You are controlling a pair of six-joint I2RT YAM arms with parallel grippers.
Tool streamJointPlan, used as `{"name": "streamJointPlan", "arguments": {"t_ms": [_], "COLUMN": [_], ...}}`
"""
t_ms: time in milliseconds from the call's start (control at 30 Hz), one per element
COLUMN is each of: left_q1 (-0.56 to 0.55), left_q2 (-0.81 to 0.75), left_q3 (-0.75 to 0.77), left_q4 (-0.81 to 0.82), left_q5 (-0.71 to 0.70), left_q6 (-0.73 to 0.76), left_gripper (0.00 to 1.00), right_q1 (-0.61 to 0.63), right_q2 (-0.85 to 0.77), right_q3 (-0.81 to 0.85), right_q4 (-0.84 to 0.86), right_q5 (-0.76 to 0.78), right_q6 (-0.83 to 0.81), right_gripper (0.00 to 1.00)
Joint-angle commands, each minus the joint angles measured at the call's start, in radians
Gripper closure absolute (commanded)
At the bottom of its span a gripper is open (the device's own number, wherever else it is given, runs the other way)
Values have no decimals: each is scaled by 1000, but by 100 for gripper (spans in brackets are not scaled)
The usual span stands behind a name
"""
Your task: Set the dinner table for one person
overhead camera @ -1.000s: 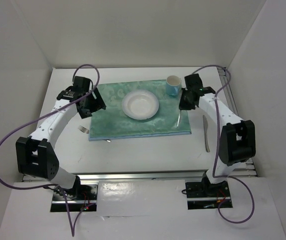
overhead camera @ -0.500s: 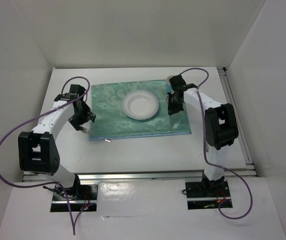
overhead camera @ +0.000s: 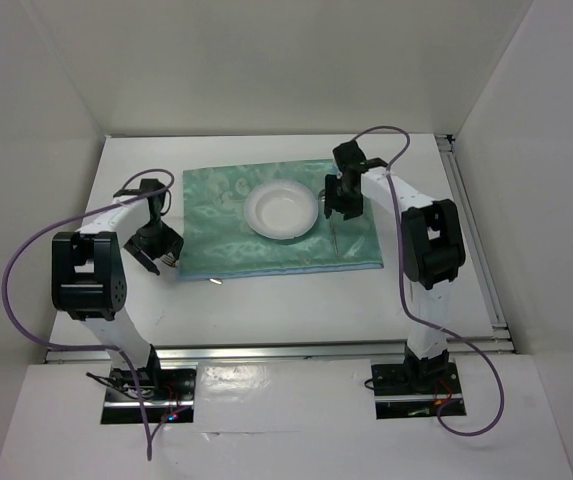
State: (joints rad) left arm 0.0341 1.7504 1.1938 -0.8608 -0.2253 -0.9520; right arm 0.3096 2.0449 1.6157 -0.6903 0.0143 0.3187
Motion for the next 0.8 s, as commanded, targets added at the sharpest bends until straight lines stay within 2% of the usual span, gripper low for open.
{"name": "streamJointPlan", "arguments": {"t_ms": [0, 167, 267, 300, 367, 467, 567, 667, 767], "left_q1": [26, 46, 46, 56, 69, 102, 133, 133, 133], "left_q2": [9, 69, 124, 138, 158, 169, 236, 351, 408], "left_q3": [20, 38, 78, 88, 122, 171, 254, 473, 591], "left_q4": [-15, 32, 23, 10, -15, -24, -36, -108, -184], "left_q5": [-28, -28, -28, -37, -66, -104, -146, -167, -207], "left_q6": [-31, -31, -41, -50, -50, -50, 13, 39, 62], "left_gripper": [23, 30, 50, 62, 68, 68, 67, 66, 63], "right_q1": [22, 40, 40, 40, 49, 49, 49, 49, 49], "right_q2": [-35, -78, -100, -112, -123, -146, -172, -192, -210], "right_q3": [44, 35, 24, 24, 15, 6, -3, -13, -13], "right_q4": [-25, -44, -54, -54, -64, -64, -74, -83, -94], "right_q5": [15, 24, 35, 35, 45, 55, 65, 76, 76], "right_q6": [-7, -7, -7, 2, 2, 2, 2, 2, 2], "right_gripper": [37, 37, 37, 38, 40, 41, 41, 41, 41]}}
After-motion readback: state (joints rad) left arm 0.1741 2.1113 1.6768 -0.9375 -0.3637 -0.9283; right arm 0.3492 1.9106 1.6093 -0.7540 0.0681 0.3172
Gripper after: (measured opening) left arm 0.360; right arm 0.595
